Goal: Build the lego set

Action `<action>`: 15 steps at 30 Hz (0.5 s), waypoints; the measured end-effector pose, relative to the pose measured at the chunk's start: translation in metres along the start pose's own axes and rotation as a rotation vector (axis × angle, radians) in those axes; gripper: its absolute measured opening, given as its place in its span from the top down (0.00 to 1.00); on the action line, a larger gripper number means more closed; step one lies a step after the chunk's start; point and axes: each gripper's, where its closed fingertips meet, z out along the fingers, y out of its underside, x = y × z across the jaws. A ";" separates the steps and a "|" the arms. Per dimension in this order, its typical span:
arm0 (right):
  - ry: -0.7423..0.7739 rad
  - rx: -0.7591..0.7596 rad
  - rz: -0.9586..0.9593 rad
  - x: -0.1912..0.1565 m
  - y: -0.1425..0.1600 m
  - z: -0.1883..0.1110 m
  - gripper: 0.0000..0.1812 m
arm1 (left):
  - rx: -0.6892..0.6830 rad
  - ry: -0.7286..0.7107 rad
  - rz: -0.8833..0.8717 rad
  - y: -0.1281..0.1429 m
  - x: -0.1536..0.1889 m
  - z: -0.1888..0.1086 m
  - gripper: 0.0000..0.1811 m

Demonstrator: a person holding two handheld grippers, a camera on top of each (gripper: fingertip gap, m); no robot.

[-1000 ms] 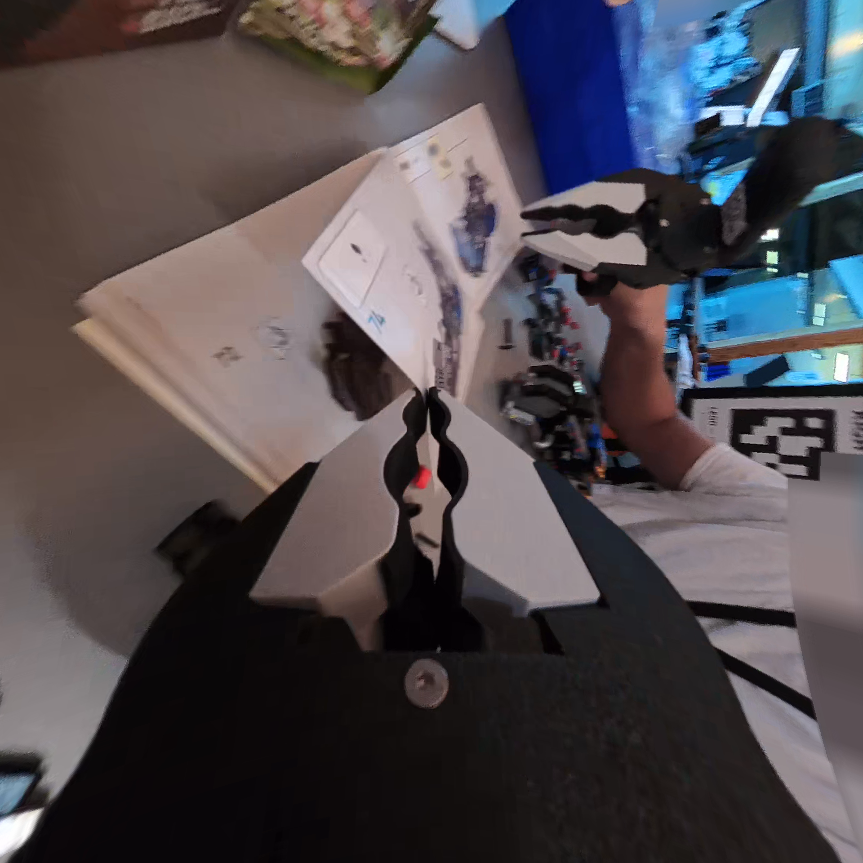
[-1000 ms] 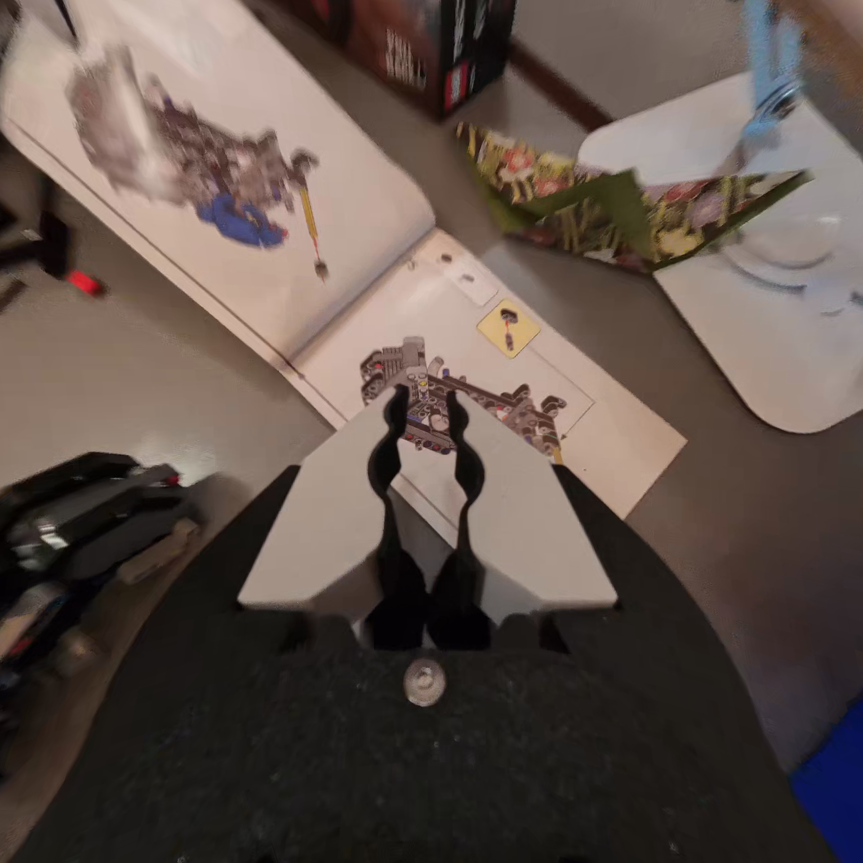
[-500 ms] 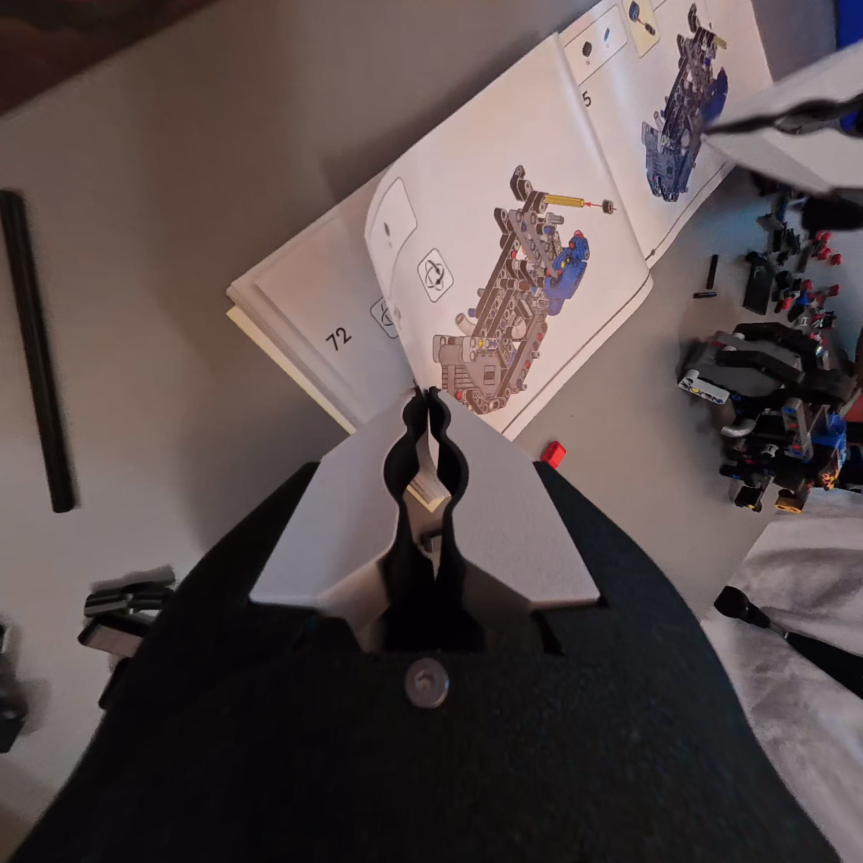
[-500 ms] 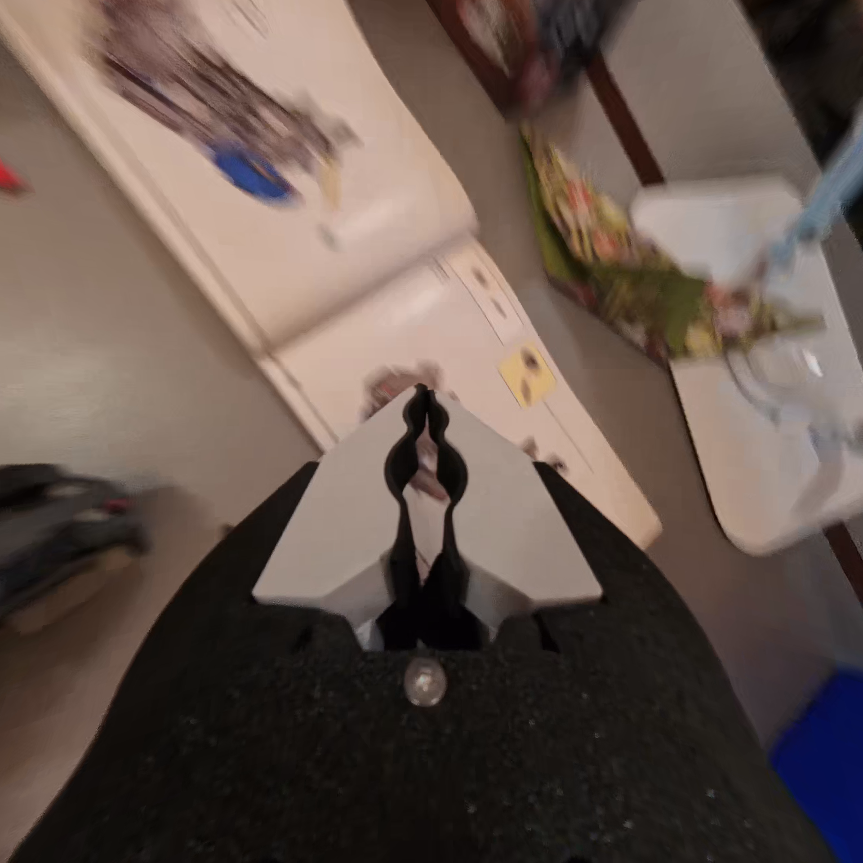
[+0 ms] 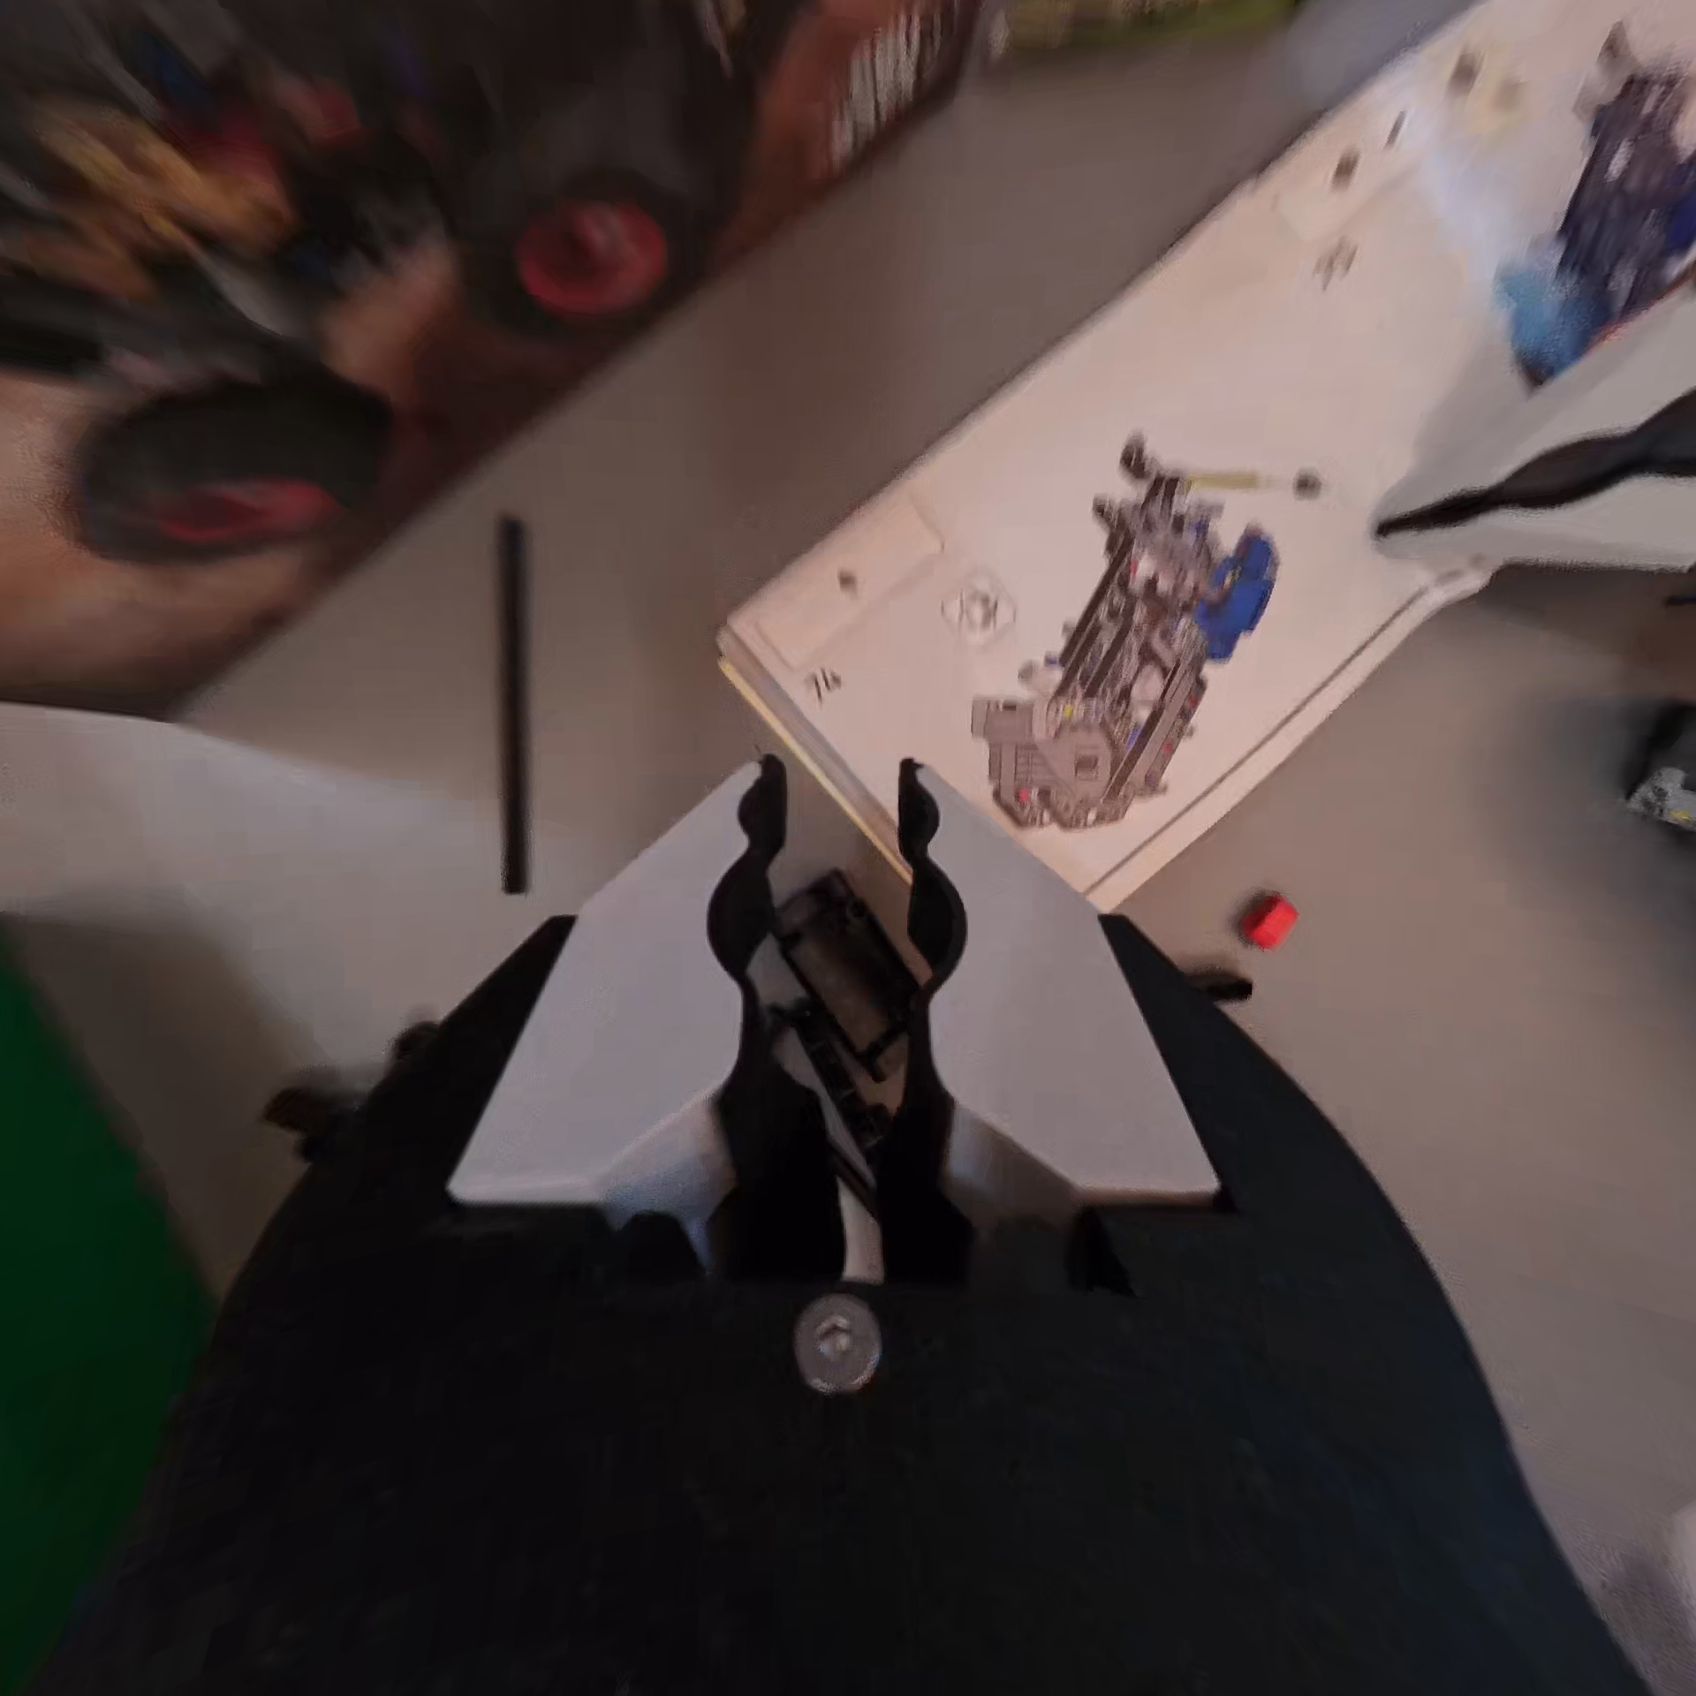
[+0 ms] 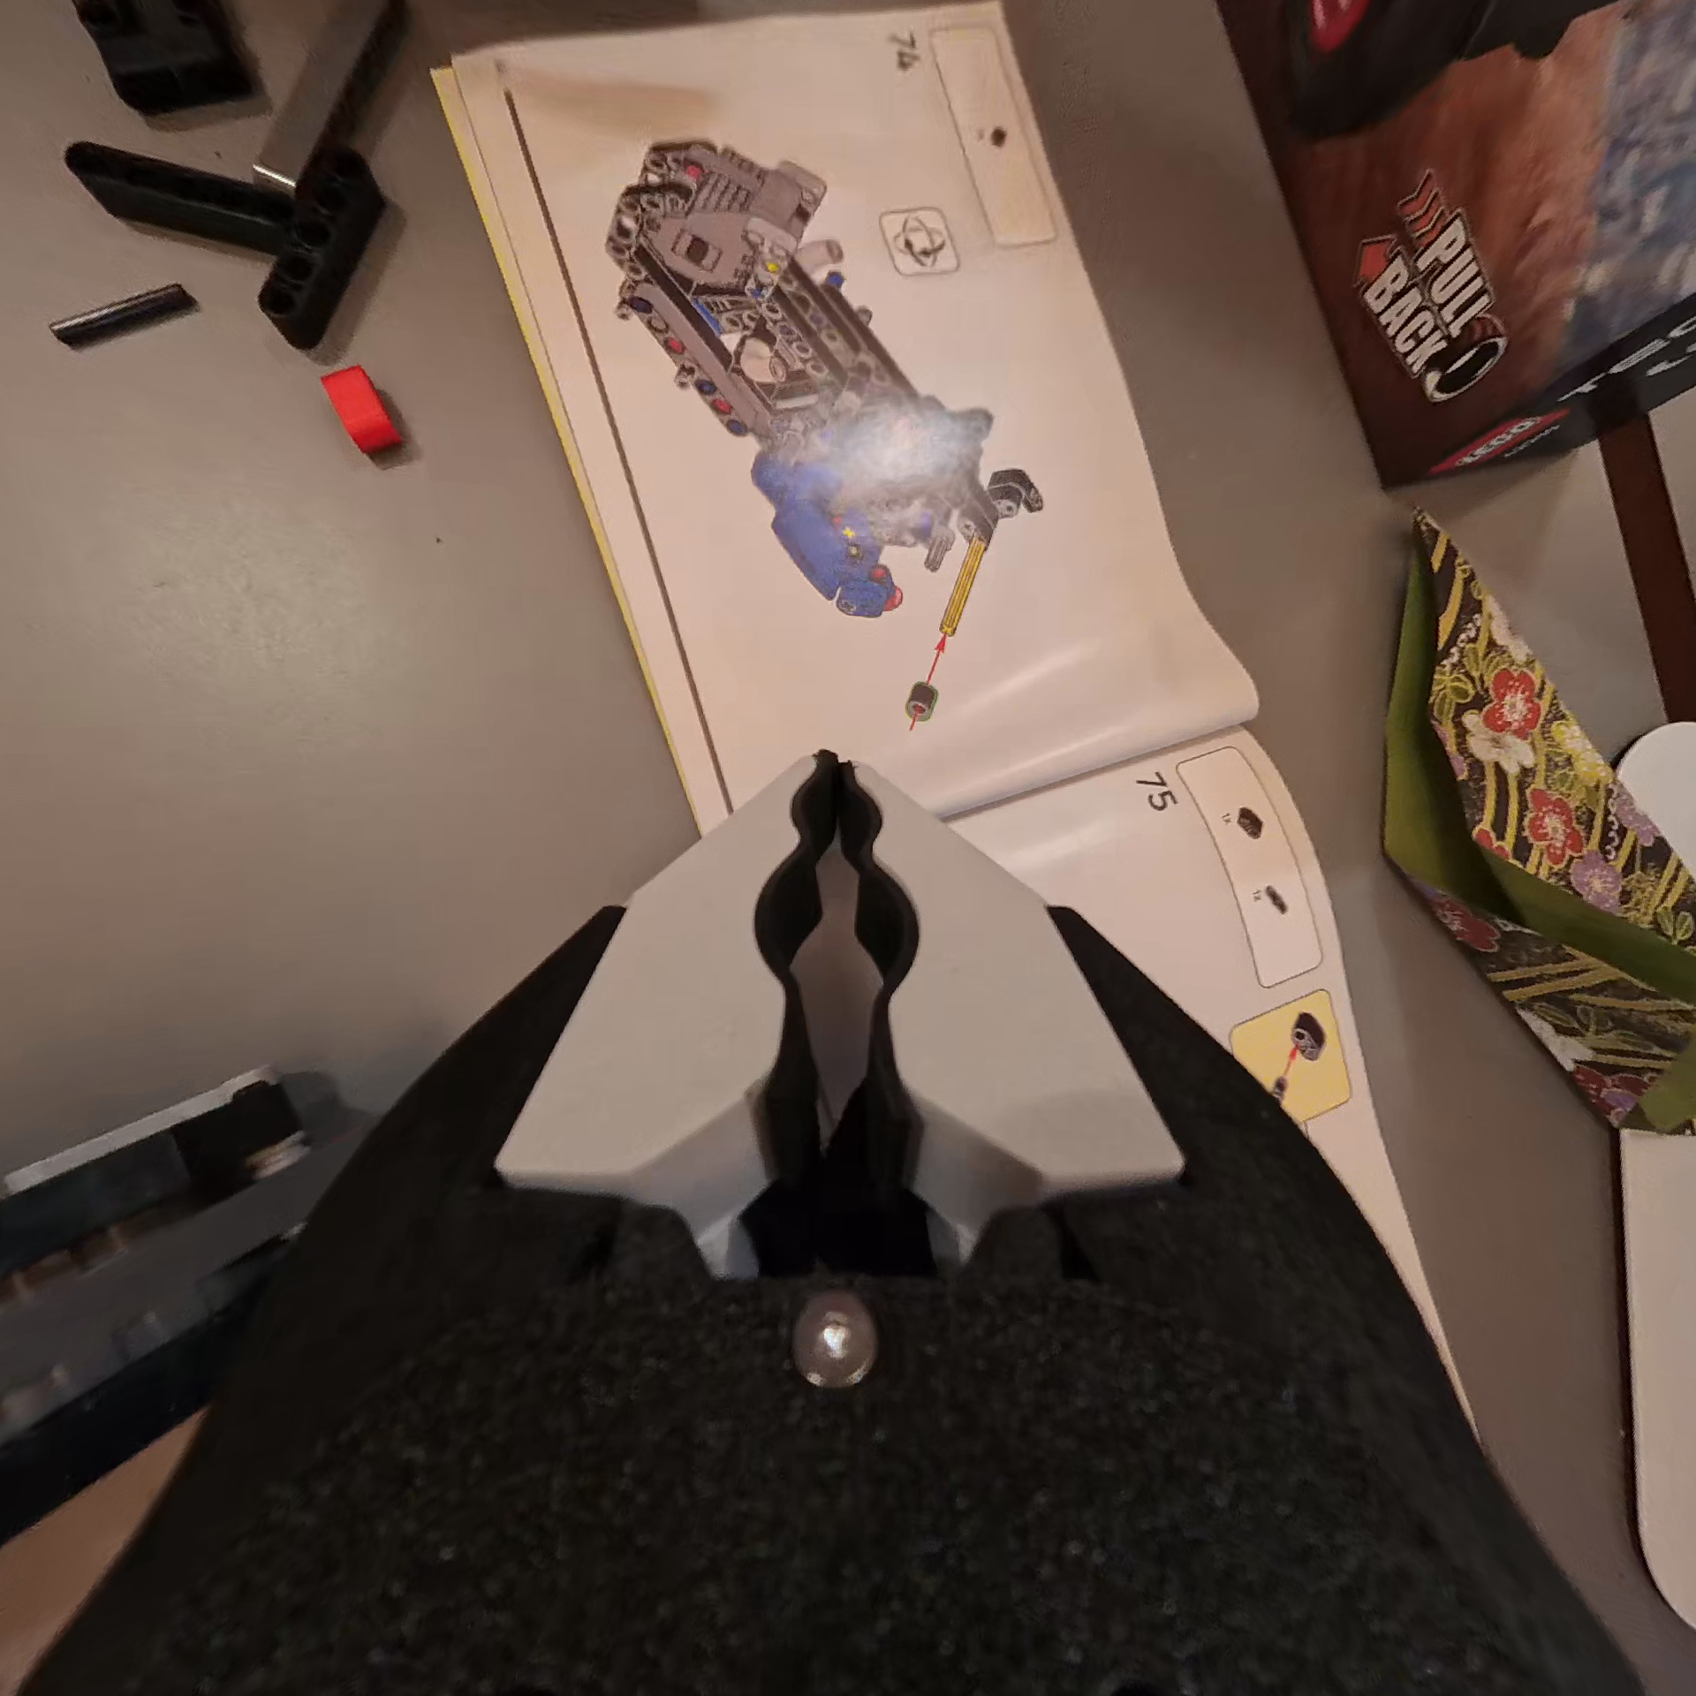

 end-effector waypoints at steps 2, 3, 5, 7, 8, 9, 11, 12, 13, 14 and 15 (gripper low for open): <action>-0.009 0.005 0.010 0.000 0.000 0.000 1.00 | 0.144 -0.059 0.047 -0.030 0.006 -0.023 0.92; -0.012 0.009 0.016 0.000 0.000 0.000 1.00 | 0.196 -0.051 0.094 -0.045 0.019 -0.026 0.95; -0.008 0.015 0.017 0.000 0.000 0.000 1.00 | 0.218 0.060 0.240 -0.062 0.066 -0.008 0.99; -0.008 0.024 0.026 0.000 0.001 0.000 1.00 | 0.134 0.112 0.322 -0.067 0.095 0.035 1.00; -0.009 0.031 0.029 0.000 0.001 0.000 1.00 | 0.103 0.145 0.340 -0.071 0.106 0.056 1.00; -0.011 0.038 0.032 0.000 0.001 0.000 1.00 | 0.073 0.199 0.327 -0.073 0.117 0.075 1.00; -0.012 0.051 0.046 0.000 0.001 0.000 1.00 | 0.037 0.287 0.277 -0.078 0.131 0.100 1.00; -0.005 0.052 0.050 0.001 0.002 0.000 1.00 | 0.032 0.305 0.274 -0.080 0.134 0.104 1.00; -0.003 0.057 0.054 0.001 0.004 -0.001 1.00 | 0.027 0.279 0.273 -0.081 0.131 0.107 1.00; -0.004 0.066 0.058 0.001 0.004 -0.001 1.00 | 0.017 0.231 0.299 -0.080 0.125 0.110 1.00; -0.004 0.072 0.059 0.001 0.004 -0.001 1.00 | 0.020 0.211 0.303 -0.079 0.123 0.110 1.00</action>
